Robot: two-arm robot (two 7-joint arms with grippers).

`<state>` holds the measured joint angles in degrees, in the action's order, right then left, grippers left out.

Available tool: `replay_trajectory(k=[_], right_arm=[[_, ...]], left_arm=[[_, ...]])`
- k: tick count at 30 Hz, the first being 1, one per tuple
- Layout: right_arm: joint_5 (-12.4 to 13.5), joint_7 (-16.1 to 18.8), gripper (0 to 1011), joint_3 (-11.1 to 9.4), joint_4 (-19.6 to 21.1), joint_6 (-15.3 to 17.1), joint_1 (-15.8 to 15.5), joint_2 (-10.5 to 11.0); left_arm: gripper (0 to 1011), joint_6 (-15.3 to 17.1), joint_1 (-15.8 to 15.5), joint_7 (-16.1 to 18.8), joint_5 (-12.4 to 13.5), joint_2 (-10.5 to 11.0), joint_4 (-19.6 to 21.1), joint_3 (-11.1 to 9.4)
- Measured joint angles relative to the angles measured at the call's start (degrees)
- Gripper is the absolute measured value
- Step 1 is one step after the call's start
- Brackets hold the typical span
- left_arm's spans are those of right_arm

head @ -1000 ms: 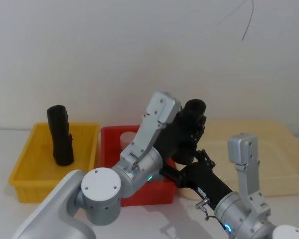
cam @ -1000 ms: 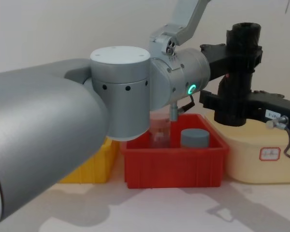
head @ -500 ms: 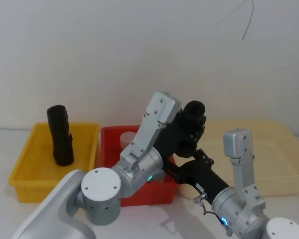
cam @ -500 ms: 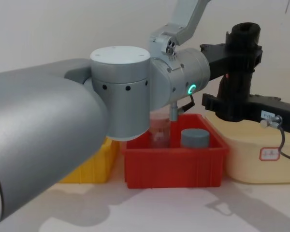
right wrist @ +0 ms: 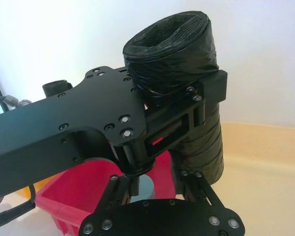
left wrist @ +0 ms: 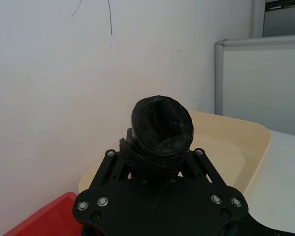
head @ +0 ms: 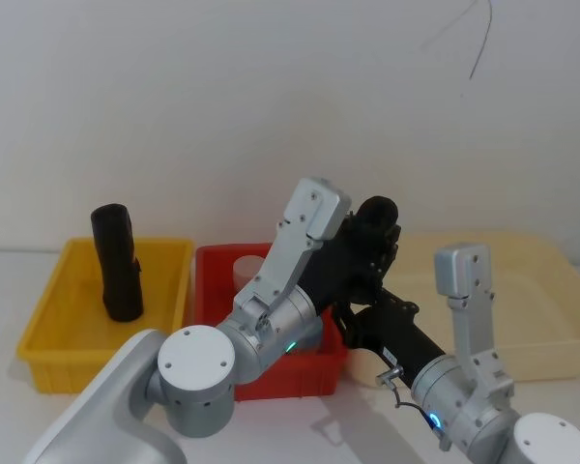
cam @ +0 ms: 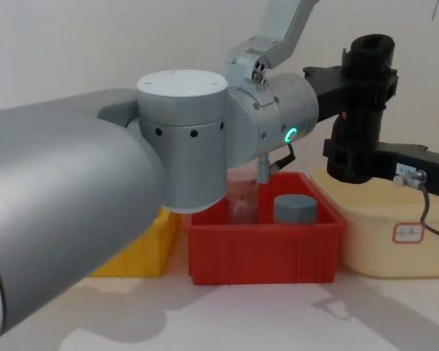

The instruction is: Pick up the garbage bag with the one hand and transfer it to the other hand.

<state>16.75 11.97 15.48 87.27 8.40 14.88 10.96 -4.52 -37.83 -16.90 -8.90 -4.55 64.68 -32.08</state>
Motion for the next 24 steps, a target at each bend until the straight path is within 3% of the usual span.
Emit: replay_trajectory(k=[13,16,24], right_arm=[[-0.2,-0.2,5,-0.9,-0.1,-0.4,0.0,-0.4],[-0.2,-0.3,19,-1.2,0.1,-0.7,-0.3,-0.5],[0.1,-0.3,243,-1.7,1.4,-0.7,-1.1,-0.2]], left_arm=[[370,0.0,0.0,0.0,0.0,0.0,0.0,0.0],[370,0.0,0.0,0.0,0.0,0.0,0.0,0.0],[370,0.0,0.0,0.0,0.0,0.0,0.0,0.0]])
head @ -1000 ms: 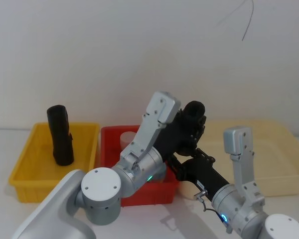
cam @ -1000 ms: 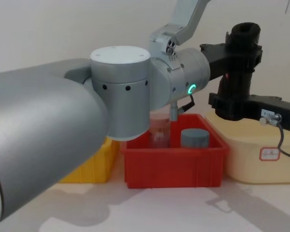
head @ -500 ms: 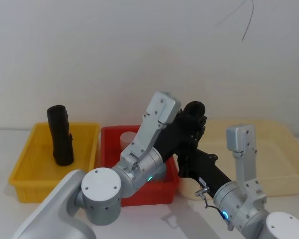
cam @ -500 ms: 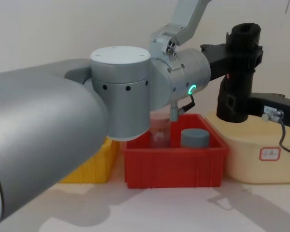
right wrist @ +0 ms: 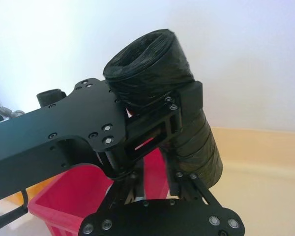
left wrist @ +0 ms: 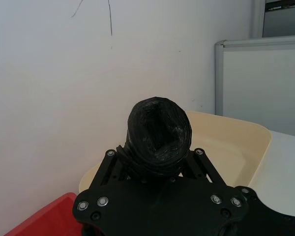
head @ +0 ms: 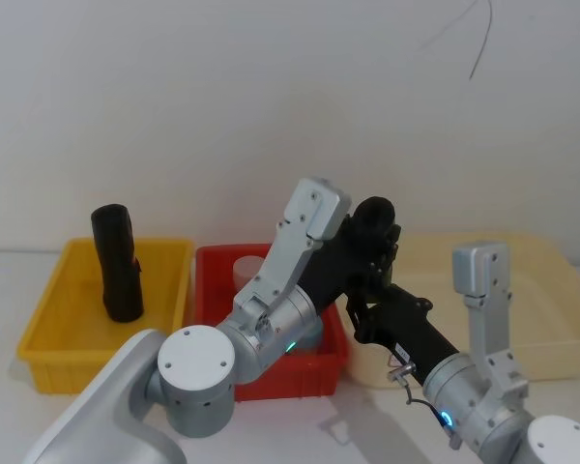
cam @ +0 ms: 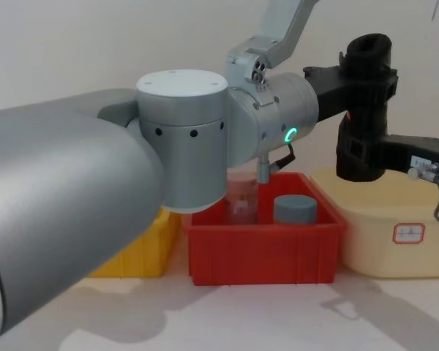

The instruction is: Pick up the garbage bag with the one hand and transfer it to the other hand.

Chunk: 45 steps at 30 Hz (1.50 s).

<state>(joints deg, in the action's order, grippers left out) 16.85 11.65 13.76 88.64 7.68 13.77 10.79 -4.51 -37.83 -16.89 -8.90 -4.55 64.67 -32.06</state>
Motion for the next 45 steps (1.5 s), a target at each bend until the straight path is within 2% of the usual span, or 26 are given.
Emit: replay_trajectory(k=[4,5,7,8,10,11,15,16,18,19,21,22,26,45], right_arm=[[0.2,0.0,362,-0.2,0.7,0.2,-0.4,0.3],[0.3,0.0,421,-0.2,1.0,0.4,-0.6,0.5],[0.3,0.0,453,-0.3,1.2,0.5,-0.7,0.6],[0.4,0.0,520,-0.3,1.4,0.6,-0.8,0.7],[0.4,0.0,567,-0.3,1.6,0.7,-1.0,0.8],[0.5,0.0,630,-0.3,1.7,0.7,-1.0,0.8],[0.6,-0.1,709,-0.3,2.1,1.0,-1.2,1.0],[0.6,-0.1,763,-0.3,2.2,1.1,-1.3,1.1],[0.6,-0.1,795,-0.3,2.3,1.1,-1.3,1.1],[0.6,-0.1,857,-0.3,2.3,1.2,-1.3,1.1],[0.7,-0.1,890,-0.2,2.3,1.3,-1.3,1.2],[0.7,-0.1,938,-0.2,2.4,1.3,-1.3,1.2],[0.7,0.0,1002,0.0,2.4,1.3,-1.3,1.3],[0.4,0.7,1001,1.1,0.2,0.9,0.7,1.0]], left_arm=[[370,0.0,0.0,0.0,0.0,0.0,0.0,0.0],[370,0.0,0.0,0.0,0.0,0.0,0.0,0.0],[370,0.0,0.0,0.0,0.0,0.0,0.0,0.0],[370,0.0,0.0,0.0,0.0,0.0,0.0,0.0],[370,0.0,0.0,0.0,0.0,0.0,0.0,0.0],[370,0.0,0.0,0.0,0.0,0.0,0.0,0.0],[370,0.0,0.0,0.0,0.0,0.0,0.0,0.0],[370,0.0,0.0,0.0,0.0,0.0,0.0,0.0],[370,0.0,0.0,0.0,0.0,0.0,0.0,0.0],[370,0.0,0.0,0.0,0.0,0.0,0.0,0.0],[370,0.0,0.0,0.0,0.0,0.0,0.0,0.0],[370,0.0,0.0,0.0,0.0,0.0,0.0,0.0],[370,0.0,0.0,0.0,0.0,0.0,0.0,0.0],[370,0.0,0.0,0.0,0.0,0.0,0.0,0.0]])
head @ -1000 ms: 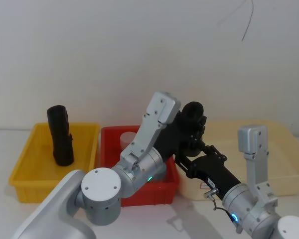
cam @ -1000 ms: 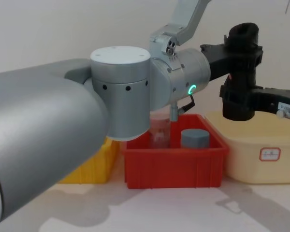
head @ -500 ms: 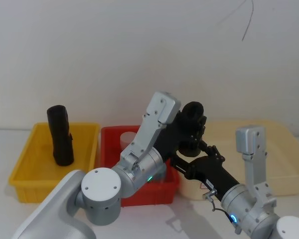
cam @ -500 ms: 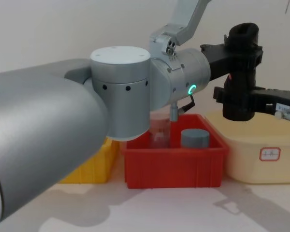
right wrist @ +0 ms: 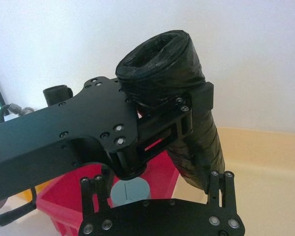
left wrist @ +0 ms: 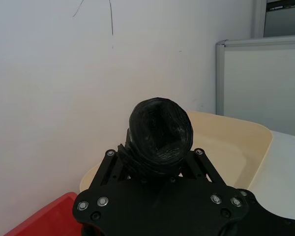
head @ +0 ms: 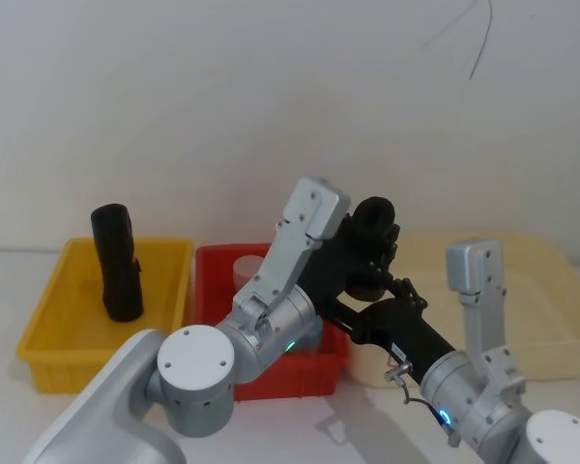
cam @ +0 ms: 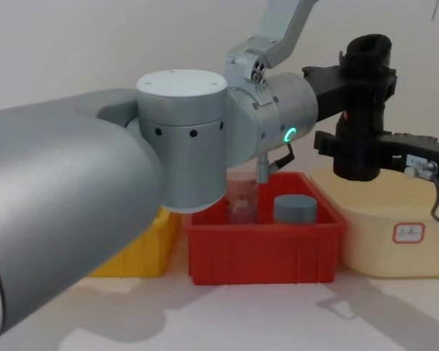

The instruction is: Pick up the garbage bag with the one hand and transfer it to the other hand.

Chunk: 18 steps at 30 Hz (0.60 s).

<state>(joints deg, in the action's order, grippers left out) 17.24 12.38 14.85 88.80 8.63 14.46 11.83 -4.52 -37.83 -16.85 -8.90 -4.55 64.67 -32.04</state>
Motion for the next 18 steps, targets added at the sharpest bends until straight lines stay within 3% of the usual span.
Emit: replay_trajectory(k=[18], right_arm=[[-0.9,0.3,1001,0.1,-4.3,-1.0,3.9,-1.0]], left_arm=[[370,0.0,0.0,0.0,0.0,0.0,0.0,0.1]])
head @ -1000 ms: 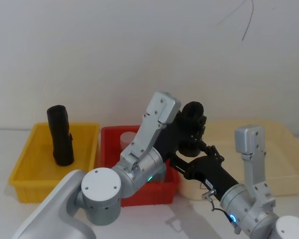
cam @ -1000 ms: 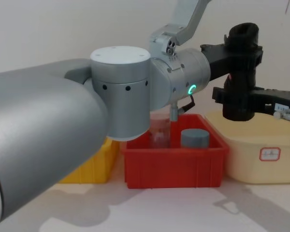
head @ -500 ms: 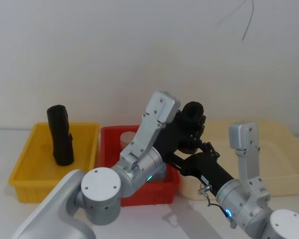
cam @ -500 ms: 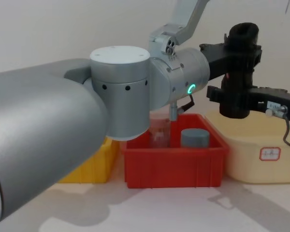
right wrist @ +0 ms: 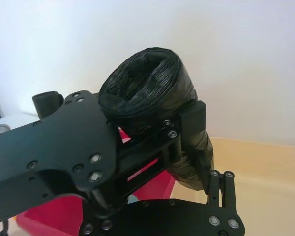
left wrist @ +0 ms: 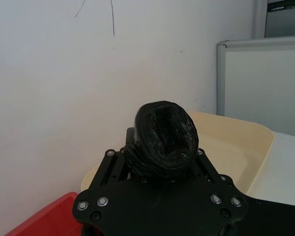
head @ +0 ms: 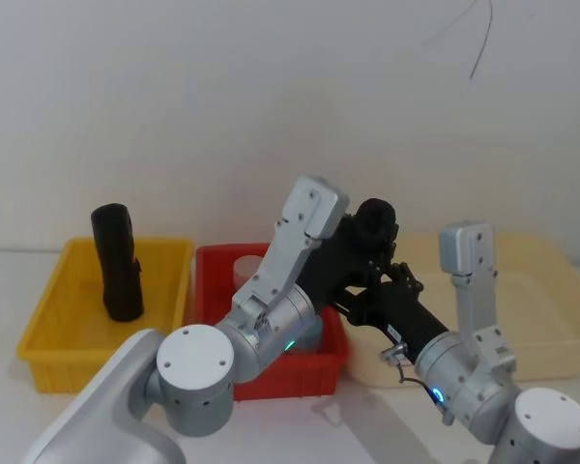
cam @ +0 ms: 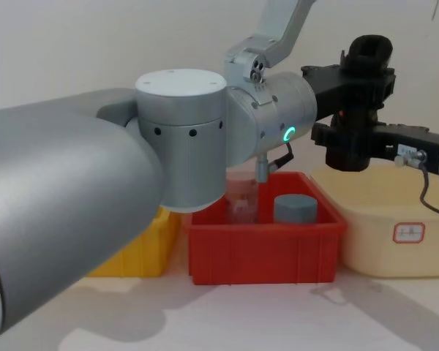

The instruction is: Pick up the garbage bag with the one hand and transfer it to the other hand.

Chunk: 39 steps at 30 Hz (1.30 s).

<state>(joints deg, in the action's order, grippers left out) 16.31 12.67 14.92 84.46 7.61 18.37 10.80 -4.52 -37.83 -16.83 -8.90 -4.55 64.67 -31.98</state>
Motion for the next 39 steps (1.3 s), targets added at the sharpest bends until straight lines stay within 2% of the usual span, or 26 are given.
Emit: replay_trajectory(k=[12,39], right_arm=[[-0.4,-0.1,1001,-0.5,-0.9,-0.1,0.4,-0.3],[-1.1,-1.4,1001,-2.2,2.8,0.3,-3.0,-0.2]], left_arm=[[370,0.0,0.0,-0.1,0.0,0.0,0.0,-0.1],[370,0.0,0.0,-0.1,0.0,0.0,0.0,-0.1]])
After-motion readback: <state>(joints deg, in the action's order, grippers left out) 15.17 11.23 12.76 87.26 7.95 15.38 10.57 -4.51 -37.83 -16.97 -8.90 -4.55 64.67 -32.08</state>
